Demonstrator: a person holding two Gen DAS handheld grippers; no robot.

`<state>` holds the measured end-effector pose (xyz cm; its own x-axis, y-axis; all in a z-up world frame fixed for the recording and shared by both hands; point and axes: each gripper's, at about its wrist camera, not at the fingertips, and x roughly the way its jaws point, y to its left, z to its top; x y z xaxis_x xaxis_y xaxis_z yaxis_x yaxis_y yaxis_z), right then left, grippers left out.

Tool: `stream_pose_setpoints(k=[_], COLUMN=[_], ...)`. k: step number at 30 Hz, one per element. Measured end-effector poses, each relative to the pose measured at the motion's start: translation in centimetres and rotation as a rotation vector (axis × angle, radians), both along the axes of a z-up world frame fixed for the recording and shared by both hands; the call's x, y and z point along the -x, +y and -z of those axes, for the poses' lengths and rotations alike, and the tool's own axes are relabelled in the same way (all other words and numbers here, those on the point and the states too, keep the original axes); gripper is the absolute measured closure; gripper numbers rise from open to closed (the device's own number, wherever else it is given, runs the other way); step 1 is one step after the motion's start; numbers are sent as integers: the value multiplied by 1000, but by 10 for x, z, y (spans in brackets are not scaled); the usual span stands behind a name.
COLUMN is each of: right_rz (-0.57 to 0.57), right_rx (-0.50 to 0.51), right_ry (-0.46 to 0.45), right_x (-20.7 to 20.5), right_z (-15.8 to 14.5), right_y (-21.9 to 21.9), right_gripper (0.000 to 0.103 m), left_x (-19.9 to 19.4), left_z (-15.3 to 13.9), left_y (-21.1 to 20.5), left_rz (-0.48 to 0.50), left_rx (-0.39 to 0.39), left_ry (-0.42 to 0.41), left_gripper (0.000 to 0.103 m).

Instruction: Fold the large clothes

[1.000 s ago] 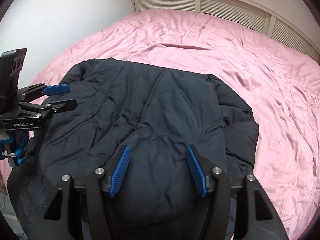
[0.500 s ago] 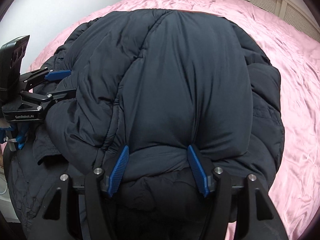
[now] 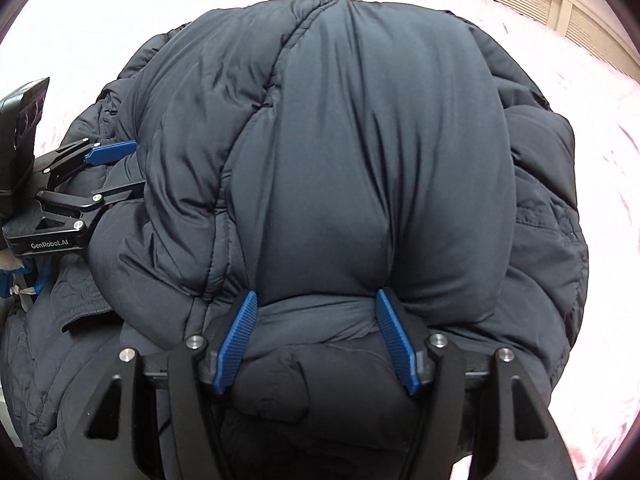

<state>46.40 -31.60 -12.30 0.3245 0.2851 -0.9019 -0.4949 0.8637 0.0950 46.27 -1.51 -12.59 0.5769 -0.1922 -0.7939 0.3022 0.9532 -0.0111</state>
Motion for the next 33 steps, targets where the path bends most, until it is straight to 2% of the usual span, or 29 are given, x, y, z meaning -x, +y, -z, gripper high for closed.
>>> stream_pose_setpoints(k=[9,27,33], right_rz=[30,147,211], right_rx=[-1,62,57], right_ry=[-12,-13,40], right_x=[1,12,15], right_z=[0,-7,-19], right_y=[-3,17,16], right_gripper=[41,39,37], left_x=[-1,-4,-3], left_z=[0,-2,-14], left_y=[-2,-3,1], left_rz=[-2,-17,3], left_rx=[-4,-5,-15], left_ry=[0,11,50], left_gripper=[27,26,25])
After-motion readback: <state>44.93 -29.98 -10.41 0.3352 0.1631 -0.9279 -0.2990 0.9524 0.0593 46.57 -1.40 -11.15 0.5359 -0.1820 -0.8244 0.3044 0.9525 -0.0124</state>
